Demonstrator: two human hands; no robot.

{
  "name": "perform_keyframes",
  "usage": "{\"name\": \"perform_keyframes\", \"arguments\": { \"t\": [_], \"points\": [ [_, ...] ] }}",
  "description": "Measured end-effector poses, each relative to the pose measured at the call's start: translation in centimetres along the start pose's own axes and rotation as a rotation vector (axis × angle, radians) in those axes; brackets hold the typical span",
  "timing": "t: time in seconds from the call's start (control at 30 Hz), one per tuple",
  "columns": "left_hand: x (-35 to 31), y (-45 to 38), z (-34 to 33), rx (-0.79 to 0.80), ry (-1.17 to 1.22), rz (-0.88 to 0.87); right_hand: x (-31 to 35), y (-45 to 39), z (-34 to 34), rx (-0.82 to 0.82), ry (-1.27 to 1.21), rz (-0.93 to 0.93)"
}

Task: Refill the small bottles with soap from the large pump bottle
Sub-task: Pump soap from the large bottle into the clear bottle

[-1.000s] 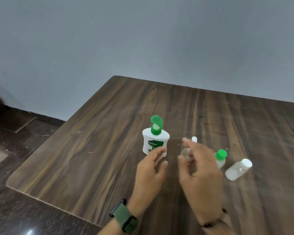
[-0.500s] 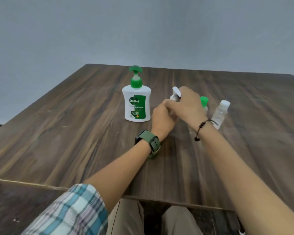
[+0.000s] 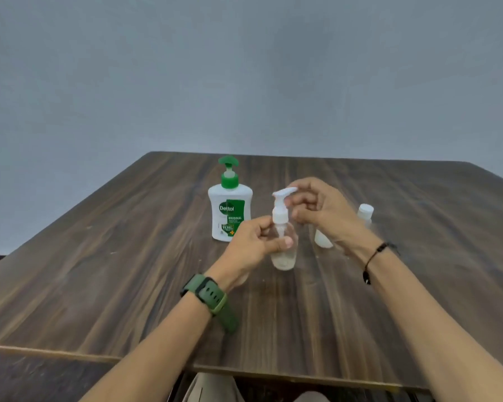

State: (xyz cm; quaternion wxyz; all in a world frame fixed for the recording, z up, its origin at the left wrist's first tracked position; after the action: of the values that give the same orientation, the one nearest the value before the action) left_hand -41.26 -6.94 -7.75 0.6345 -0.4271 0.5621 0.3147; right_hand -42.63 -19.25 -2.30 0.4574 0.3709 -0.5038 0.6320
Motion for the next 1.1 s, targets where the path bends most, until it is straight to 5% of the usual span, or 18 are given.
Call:
{"name": "perform_keyframes", "arguments": {
  "t": [0.1, 0.27, 0.5, 0.67, 0.87, 0.93, 1.03, 1.1],
  "points": [
    [0.4, -0.2, 0.4, -0.042, 0.008, 0.010, -1.0, 0.1, 0.9, -0.170, 0.037, -0.061],
    [1.1, -0.8, 0.4, -0.033, -0.086, 0.005, -1.8, 0.5, -1.8, -0.044, 0.237, -0.034],
    [1.8, -0.8, 1.4, -0.100, -0.130, 0.057, -2.2, 0.0, -0.7, -0.188, -0.119, -0.059],
    [1.3, -0.7, 1.2, -0.071, -0.221, 0.038, -1.7, 0.3, -3.2, 0.050, 0.339, -0.037],
    [1.8, 0.6, 2.4, -0.076, -0.220, 0.096, 1.5, -0.9, 0.6, -0.261, -0.352, 0.056],
    [1.8, 1.1, 3.2, -0.102, -0.211, 0.096, 2.1, -0.9, 2.1, -0.272, -0.398, 0.088],
    [1.8, 1.5, 4.6, -0.167, -0.173, 0.095, 0.2, -0.4, 1.9, -0.194, 0.233, 0.036],
    [1.9, 1.7, 5.2, -0.209, -0.148, 0.098, -3.2, 0.3, -0.2, 0.039, 0.717, 0.039]
  ]
}}
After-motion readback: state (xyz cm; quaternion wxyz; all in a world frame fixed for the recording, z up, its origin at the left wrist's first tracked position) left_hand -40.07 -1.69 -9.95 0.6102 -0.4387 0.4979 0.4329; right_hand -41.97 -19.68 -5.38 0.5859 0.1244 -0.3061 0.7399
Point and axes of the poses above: each hand's wrist, its own y-axis away from the middle knuckle, its own z-axis out of the back of the hand, x = y × z, the point moved 6 cm from there along -y, towards the middle knuckle, and after that the axes turned 1 degree about z, right-handed, at the moved point
